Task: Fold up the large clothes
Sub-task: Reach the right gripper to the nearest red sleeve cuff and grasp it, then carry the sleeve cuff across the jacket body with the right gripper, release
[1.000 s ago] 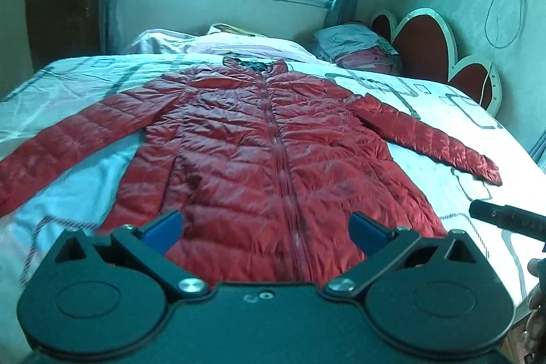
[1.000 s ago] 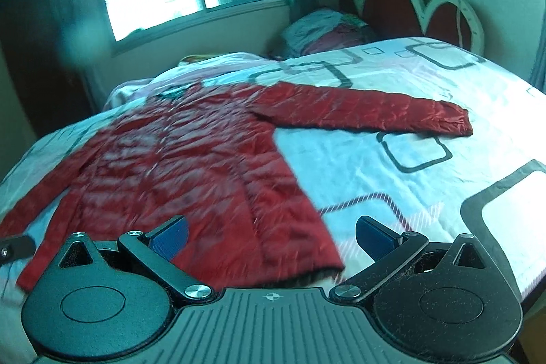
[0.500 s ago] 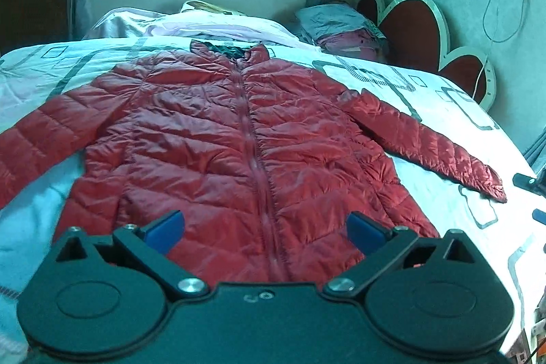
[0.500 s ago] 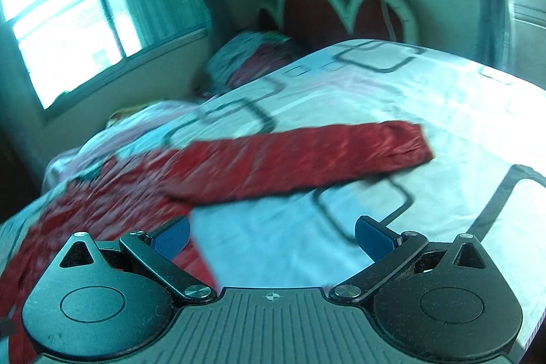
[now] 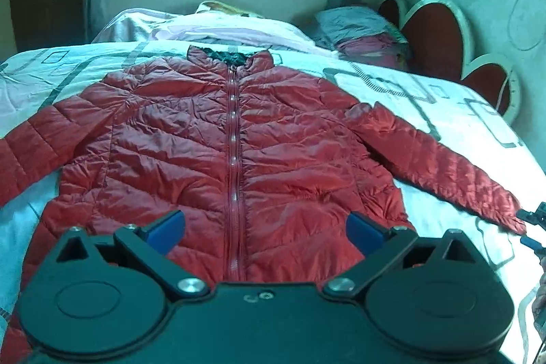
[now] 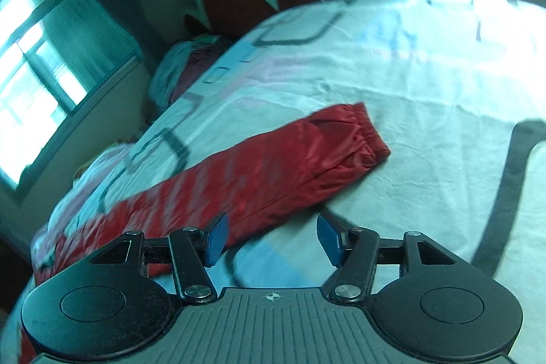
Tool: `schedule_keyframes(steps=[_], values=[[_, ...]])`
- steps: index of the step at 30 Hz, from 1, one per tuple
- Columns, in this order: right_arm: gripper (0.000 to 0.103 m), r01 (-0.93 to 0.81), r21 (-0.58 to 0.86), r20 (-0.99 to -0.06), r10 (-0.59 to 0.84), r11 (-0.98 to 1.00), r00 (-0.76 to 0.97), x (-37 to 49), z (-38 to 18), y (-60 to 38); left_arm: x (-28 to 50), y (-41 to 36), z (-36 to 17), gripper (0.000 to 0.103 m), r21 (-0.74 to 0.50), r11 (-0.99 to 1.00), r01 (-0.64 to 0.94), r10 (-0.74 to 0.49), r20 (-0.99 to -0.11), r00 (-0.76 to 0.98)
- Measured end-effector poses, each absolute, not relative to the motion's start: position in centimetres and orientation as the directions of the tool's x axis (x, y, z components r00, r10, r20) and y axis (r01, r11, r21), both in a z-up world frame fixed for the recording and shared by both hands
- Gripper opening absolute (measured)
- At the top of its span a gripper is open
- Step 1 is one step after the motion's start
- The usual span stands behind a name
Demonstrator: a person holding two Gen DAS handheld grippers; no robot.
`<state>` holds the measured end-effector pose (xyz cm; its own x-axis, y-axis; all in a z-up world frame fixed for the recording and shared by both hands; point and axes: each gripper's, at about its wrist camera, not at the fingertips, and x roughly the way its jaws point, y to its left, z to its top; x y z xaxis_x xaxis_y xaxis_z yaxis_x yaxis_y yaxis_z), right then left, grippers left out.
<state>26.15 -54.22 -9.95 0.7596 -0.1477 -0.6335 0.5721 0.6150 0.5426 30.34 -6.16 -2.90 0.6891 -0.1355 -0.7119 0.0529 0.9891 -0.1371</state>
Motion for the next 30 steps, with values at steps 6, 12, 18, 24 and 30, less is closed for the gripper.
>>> schedule_keyframes(steps=[6,12,18,24,30], values=[[0.058,0.589,0.628,-0.631,-0.111,0.509,0.768,27.1,-13.0,-57.8,32.2,-8.5,-3.0,0.101,-0.126,0.992,0.032,-0.114,-0.726,0.678],[0.035,0.591,0.629,-0.628,-0.118,0.504,0.769,28.1,-13.5,-58.3,33.8,-8.8,-3.5,0.1,-0.083,0.997,-0.004,-0.059,-0.735,0.676],[0.006,0.574,0.517,-0.619,-0.185,0.635,0.763,30.1,-11.4,-56.6,35.5,-6.1,-3.8,0.087,-0.056,0.998,-0.031,-0.02,-0.731,0.682],[0.005,0.308,0.31,-0.492,-0.126,0.899,0.861,34.5,-5.0,-47.1,37.4,-1.4,-4.2,0.092,-0.088,0.994,-0.063,-0.019,-0.714,0.7],[0.005,-0.046,0.186,-0.462,0.128,0.982,0.877,38.8,-2.9,-32.7,38.4,3.7,-5.1,0.082,-0.168,0.984,-0.065,-0.077,-0.718,0.692]])
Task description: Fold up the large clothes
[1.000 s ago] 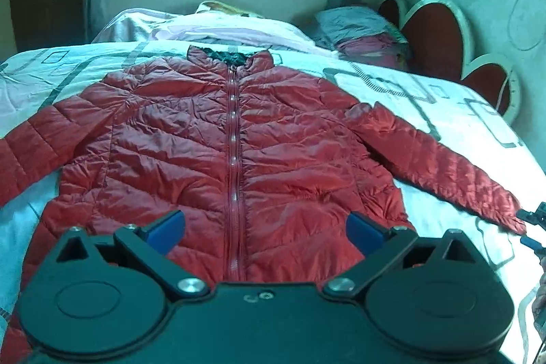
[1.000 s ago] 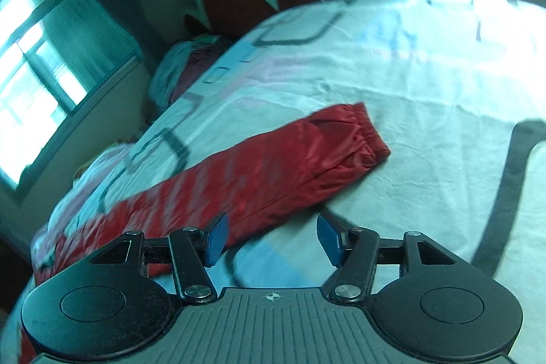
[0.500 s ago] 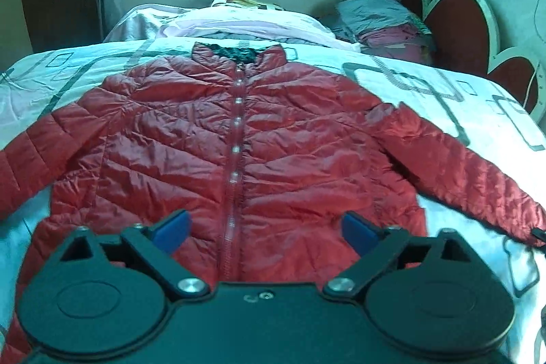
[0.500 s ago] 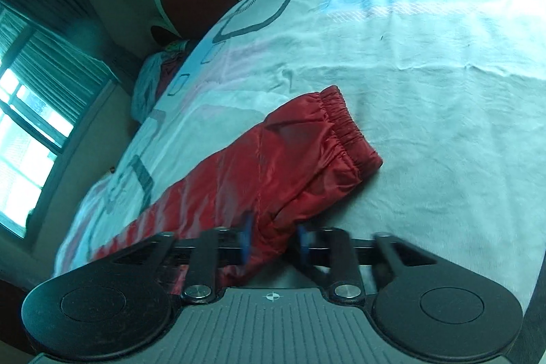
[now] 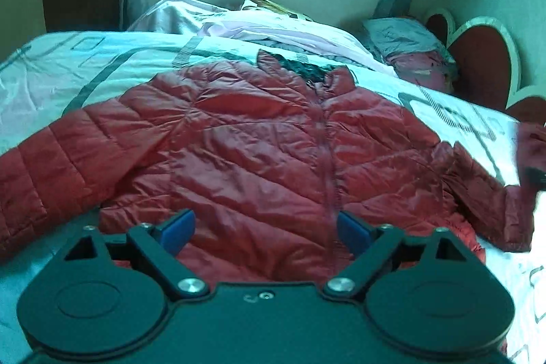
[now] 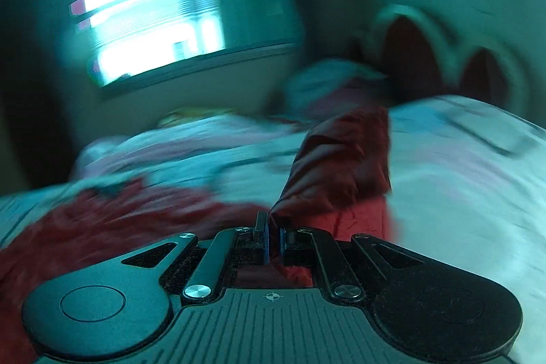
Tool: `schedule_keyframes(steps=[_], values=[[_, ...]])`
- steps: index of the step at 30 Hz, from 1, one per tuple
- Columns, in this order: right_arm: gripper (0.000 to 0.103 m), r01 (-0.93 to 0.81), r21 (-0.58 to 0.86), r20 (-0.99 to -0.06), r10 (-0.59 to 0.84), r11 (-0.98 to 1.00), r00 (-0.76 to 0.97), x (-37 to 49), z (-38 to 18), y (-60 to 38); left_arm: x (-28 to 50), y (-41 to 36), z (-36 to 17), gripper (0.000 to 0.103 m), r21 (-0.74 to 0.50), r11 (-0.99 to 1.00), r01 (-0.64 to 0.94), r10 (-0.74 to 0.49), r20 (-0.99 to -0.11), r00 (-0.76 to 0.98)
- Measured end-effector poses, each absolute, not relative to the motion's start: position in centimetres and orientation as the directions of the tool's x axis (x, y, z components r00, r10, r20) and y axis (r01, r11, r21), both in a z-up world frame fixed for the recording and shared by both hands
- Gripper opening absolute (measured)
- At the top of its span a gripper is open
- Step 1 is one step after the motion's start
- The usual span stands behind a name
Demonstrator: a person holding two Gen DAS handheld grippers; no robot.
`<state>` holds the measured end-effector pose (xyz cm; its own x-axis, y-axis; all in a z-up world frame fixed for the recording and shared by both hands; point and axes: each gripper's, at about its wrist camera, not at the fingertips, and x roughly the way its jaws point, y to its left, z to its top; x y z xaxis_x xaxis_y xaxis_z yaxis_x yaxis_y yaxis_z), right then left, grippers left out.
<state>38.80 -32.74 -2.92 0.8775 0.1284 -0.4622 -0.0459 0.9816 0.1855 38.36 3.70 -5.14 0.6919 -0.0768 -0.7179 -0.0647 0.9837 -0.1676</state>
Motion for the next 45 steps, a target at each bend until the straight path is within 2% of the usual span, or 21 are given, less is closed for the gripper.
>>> schedule_keyframes(steps=[3,6,13,16,17,19,20,21,23,24,25,26,29,30,31,34,40,45], values=[[0.005,-0.195,0.138,-0.489,0.238,0.971,0.839,40.0,-4.0,-26.1,38.1,6.0,-5.1,0.08,-0.204,0.978,-0.052,-0.109,-0.703,0.703],[0.005,-0.309,0.118,-0.534,0.323,0.944,0.781,40.9,-6.1,-20.2,38.0,7.8,-5.3,0.087,-0.206,0.977,-0.052,-0.111,-0.705,0.7],[0.005,-0.435,0.101,-0.617,0.399,0.895,0.678,41.5,-10.6,-11.9,38.4,10.5,-6.0,0.088,-0.245,0.968,-0.048,-0.147,-0.714,0.685],[0.007,-0.447,0.077,-0.618,0.395,0.891,0.68,41.0,-11.7,-10.3,38.8,10.6,-6.4,0.087,-0.275,0.961,-0.027,-0.184,-0.713,0.677],[0.013,-0.445,0.05,-0.622,0.377,0.894,0.686,41.1,-11.8,-9.9,39.0,10.5,-6.6,0.088,-0.285,0.958,-0.018,-0.198,-0.71,0.676],[0.065,-0.439,0.025,-0.586,0.369,0.898,0.722,40.1,-11.0,-10.4,39.8,9.9,-6.8,0.087,-0.315,0.949,0.007,-0.239,-0.704,0.669],[0.073,-0.431,0.025,-0.554,0.371,0.902,0.745,39.4,-10.5,-11.1,40.4,9.4,-7.0,0.087,-0.332,0.943,0.025,-0.264,-0.699,0.665],[0.074,-0.421,0.024,-0.544,0.365,0.907,0.756,39.2,-10.1,-11.8,41.0,8.8,-7.2,0.086,-0.344,0.938,0.041,-0.285,-0.698,0.657],[0.073,-0.382,0.043,-0.545,0.342,0.923,0.766,38.9,-9.4,-13.8,42.3,7.5,-7.8,0.084,-0.359,0.931,0.069,-0.317,-0.699,0.641],[0.069,-0.349,0.063,-0.544,0.326,0.935,0.773,38.8,-9.1,-15.2,43.0,7.0,-8.1,0.082,-0.358,0.931,0.072,-0.32,-0.704,0.634],[0.052,-0.308,0.086,-0.551,0.302,0.948,0.778,38.8,-9.0,-16.8,43.8,6.3,-8.4,0.08,-0.356,0.931,0.076,-0.322,-0.709,0.627],[0.047,-0.257,0.109,-0.556,0.273,0.96,0.785,38.7,-8.8,-18.5,44.3,5.9,-8.6,0.078,-0.357,0.931,0.081,-0.327,-0.711,0.623],[0.044,-0.061,0.199,-0.55,0.163,0.978,0.819,38.5,-8.5,-24.2,45.9,4.6,-9.5,0.066,-0.354,0.932,0.08,-0.328,-0.727,0.603],[0.044,0.001,0.224,-0.551,0.126,0.975,0.825,38.5,-8.4,-25.8,46.3,4.4,-9.9,0.057,-0.353,0.932,0.077,-0.327,-0.734,0.595],[0.044,0.058,0.253,-0.554,0.096,0.966,0.827,38.4,-8.5,-27.4,46.7,4.1,-10.2,0.042,-0.355,0.932,0.08,-0.331,-0.737,0.589],[0.044,0.192,0.329,-0.576,0.035,0.925,0.816,38.5,-8.7,-31.2,47.2,3.1,-10.9,0.018,-0.318,0.943,0.093,-0.31,-0.744,0.592],[0.044,0.257,0.386,-0.59,0.023,0.886,0.807,38.4,-9.1,-34.0,44.8,5.5,-6.6,0.017,-0.29,0.955,0.062,-0.24,-0.633,0.736],[0.044,0.216,0.399,-0.587,0.067,0.891,0.807,38.1,-8.9,-33.8,43.7,9.7,-6.8,0.017,-0.229,0.973,-0.037,-0.128,-0.663,0.737]])
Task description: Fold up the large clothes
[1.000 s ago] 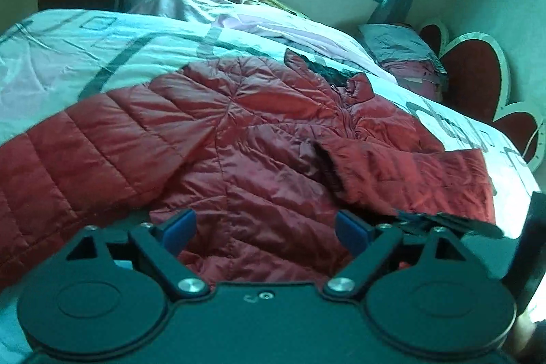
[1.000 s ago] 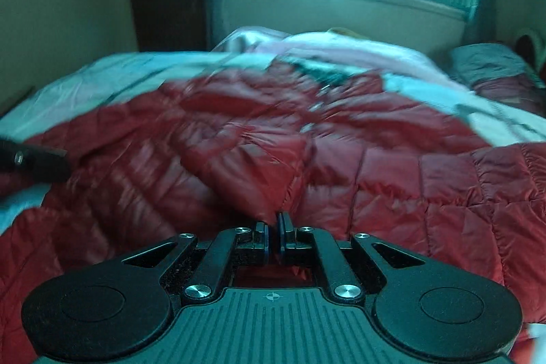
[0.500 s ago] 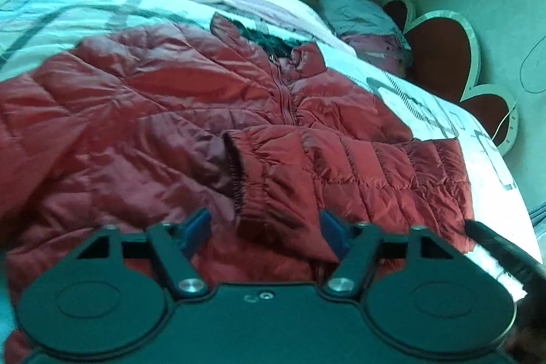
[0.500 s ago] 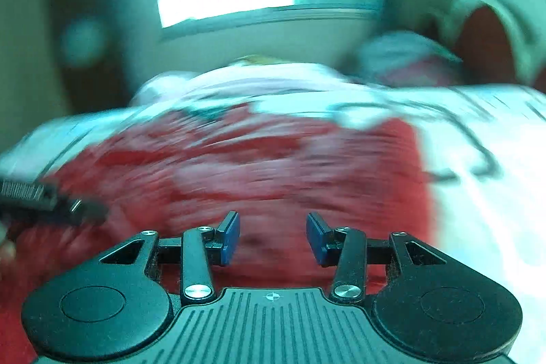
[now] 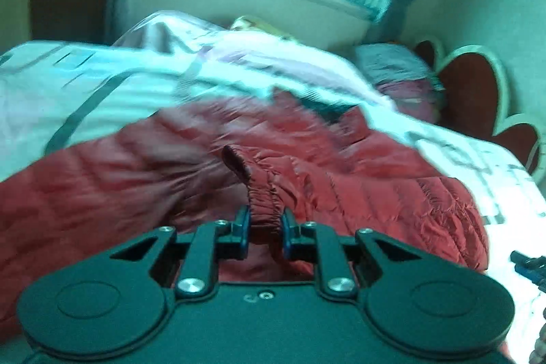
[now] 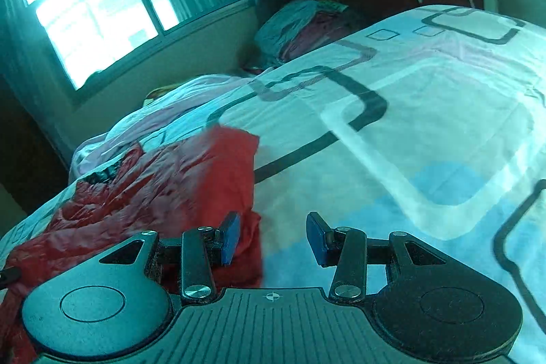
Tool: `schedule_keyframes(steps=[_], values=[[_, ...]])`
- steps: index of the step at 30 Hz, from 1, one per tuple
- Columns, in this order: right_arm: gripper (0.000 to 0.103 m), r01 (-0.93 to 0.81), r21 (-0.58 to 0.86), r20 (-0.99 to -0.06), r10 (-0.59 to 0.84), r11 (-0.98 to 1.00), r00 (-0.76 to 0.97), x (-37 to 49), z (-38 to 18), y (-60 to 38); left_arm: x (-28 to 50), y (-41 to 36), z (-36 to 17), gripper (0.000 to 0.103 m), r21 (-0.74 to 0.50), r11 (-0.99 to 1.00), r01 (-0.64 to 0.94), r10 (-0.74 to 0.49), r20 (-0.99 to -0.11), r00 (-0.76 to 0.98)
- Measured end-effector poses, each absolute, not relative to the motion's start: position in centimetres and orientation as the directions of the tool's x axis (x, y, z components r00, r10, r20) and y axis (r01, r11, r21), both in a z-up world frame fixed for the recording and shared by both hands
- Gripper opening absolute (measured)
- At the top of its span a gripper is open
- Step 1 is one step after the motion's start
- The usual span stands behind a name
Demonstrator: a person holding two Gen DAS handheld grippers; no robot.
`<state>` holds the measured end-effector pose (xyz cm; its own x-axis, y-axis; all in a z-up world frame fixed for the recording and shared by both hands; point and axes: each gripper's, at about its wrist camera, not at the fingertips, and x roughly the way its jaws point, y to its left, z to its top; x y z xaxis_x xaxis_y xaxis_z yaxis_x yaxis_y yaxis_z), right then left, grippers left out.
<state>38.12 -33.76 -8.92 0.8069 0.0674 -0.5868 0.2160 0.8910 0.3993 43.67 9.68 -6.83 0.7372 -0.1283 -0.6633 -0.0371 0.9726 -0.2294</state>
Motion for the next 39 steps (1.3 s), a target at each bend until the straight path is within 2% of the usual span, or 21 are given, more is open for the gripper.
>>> schedule_keyframes(steps=[2,3,4,11,14,15,16,18,22,27,29,30,32,36,39], values=[[0.041,0.188,0.394,-0.588,0.09,0.899,0.804,38.4,-9.0,-33.2,43.5,10.3,-7.6,0.017,-0.232,0.971,-0.061,-0.117,-0.679,0.724],[0.017,0.163,0.392,-0.592,0.112,0.905,0.798,38.7,-9.0,-32.9,43.5,10.2,-7.9,0.017,-0.215,0.975,-0.063,-0.104,-0.683,0.723],[0.003,0.142,0.383,-0.6,0.128,0.913,0.79,39.1,-9.1,-32.4,43.5,10.2,-8.0,0.017,-0.206,0.976,-0.069,-0.093,-0.683,0.724],[0.003,0.044,0.321,-0.597,0.167,0.946,0.785,41.8,-9.7,-30.2,43.6,9.7,-9.0,0.017,-0.197,0.977,-0.083,-0.08,-0.694,0.715],[0.002,0.059,0.228,-0.715,0.126,0.972,0.688,44.4,-12.5,-29.4,43.2,9.9,-9.9,0.018,-0.197,0.976,-0.087,-0.082,-0.711,0.698],[0.002,0.054,0.235,-0.701,0.131,0.97,0.701,44.4,-12.5,-29.6,43.1,9.9,-10.1,0.018,-0.194,0.978,-0.084,-0.083,-0.719,0.69],[0.003,0.048,0.234,-0.705,0.135,0.971,0.696,44.5,-12.1,-29.7,43.1,9.9,-10.1,0.023,-0.186,0.98,-0.075,-0.085,-0.725,0.683],[0.003,0.06,0.256,-0.654,0.127,0.965,0.746,43.7,-10.7,-30.5,42.2,10.1,-9.1,0.031,-0.14,0.986,-0.086,-0.037,-0.702,0.711],[0.003,0.042,0.276,-0.58,0.131,0.96,0.804,44.3,-8.3,-31.7,41.8,10.3,-6.7,0.032,-0.102,0.991,-0.084,0.003,-0.618,0.786],[0.003,0.002,0.252,-0.603,0.155,0.968,0.783,49.7,-8.9,-30.6,46.6,7.4,-7.9,0.033,-0.071,0.997,0.034,-0.072,-0.656,0.751],[0.003,-0.008,0.239,-0.636,0.163,0.971,0.755,51.9,-10.3,-30.3,48.2,6.6,-9.5,0.033,-0.028,0.998,0.052,-0.057,-0.683,0.728],[0.003,-0.001,0.228,-0.663,0.156,0.974,0.732,52.9,-11.3,-30.3,48.9,6.5,-10.3,0.037,-0.011,0.999,0.054,-0.046,-0.697,0.716],[0.002,0.003,0.218,-0.703,0.154,0.976,0.694,54.5,-12.9,-30.7,49.1,7.1,-11.6,0.039,-0.014,0.998,0.057,-0.05,-0.705,0.708],[0.003,-0.012,0.198,-0.692,0.149,0.98,0.707,53.6,-11.7,-31.0,47.8,7.3,-10.5,0.038,-0.009,0.999,0.044,-0.038,-0.691,0.722],[0.003,-0.035,0.22,-0.636,0.17,0.975,0.752,50.0,-9.3,-31.0,45.4,6.7,-9.0,0.05,-0.025,0.998,0.059,-0.061,-0.647,0.76]])
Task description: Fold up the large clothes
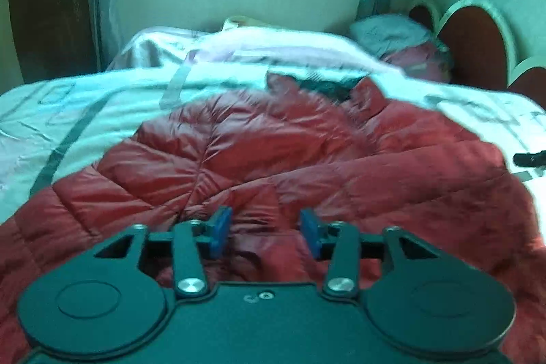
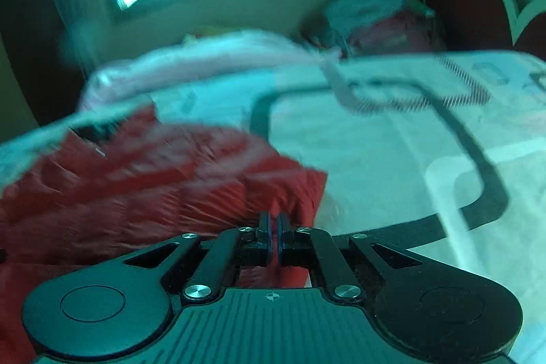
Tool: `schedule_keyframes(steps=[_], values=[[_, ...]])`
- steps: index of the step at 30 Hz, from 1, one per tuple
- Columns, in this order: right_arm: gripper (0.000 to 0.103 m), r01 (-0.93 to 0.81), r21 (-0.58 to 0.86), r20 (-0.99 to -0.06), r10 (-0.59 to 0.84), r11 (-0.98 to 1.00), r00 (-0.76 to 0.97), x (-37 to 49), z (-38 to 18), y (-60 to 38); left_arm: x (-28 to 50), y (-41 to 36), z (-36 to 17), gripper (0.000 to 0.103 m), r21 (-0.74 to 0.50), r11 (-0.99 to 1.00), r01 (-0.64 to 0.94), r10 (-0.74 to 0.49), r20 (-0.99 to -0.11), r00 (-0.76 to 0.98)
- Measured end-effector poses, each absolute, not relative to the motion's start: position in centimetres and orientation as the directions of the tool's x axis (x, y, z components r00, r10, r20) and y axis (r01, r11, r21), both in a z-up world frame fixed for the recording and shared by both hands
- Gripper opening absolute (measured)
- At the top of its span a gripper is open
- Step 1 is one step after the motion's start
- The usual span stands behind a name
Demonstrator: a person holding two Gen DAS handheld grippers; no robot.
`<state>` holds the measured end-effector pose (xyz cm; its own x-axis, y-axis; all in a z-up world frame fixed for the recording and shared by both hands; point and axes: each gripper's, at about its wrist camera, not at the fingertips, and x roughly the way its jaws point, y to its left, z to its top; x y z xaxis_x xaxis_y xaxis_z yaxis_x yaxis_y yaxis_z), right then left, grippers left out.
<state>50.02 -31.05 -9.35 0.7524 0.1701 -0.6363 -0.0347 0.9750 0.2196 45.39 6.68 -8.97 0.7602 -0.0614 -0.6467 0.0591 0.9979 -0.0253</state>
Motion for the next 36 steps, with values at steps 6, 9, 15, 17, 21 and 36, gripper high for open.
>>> schedule_keyframes(steps=[6,9,15,17,21,36], values=[[0.003,-0.082,0.153,-0.724,0.168,0.985,0.669,48.3,-12.2,-28.5,45.1,5.3,-11.2,0.052,0.002,0.998,0.069,-0.048,-0.703,0.709],[0.003,-0.069,0.14,-0.719,0.149,0.988,0.679,48.3,-11.5,-28.2,45.1,5.3,-10.6,0.05,-0.004,0.999,0.048,-0.036,-0.702,0.711],[0.006,-0.048,0.137,-0.678,0.13,0.989,0.724,44.6,-9.8,-27.9,42.9,5.4,-10.4,0.072,-0.01,1.0,0.013,-0.016,-0.686,0.728],[0.058,-0.047,0.095,-0.705,0.1,0.994,0.702,44.7,-10.7,-27.1,43.2,5.2,-11.4,0.072,0.018,0.999,0.026,-0.006,-0.7,0.714],[0.069,-0.049,0.098,-0.702,0.104,0.994,0.705,43.9,-10.8,-26.8,42.8,5.4,-10.5,0.073,0.003,1.0,0.013,-0.008,-0.692,0.721],[0.068,-0.073,0.167,-0.67,0.168,0.983,0.723,35.5,-7.9,-25.0,25.2,21.8,-9.6,0.067,-0.231,0.824,-0.517,0.24,-0.684,0.689]])
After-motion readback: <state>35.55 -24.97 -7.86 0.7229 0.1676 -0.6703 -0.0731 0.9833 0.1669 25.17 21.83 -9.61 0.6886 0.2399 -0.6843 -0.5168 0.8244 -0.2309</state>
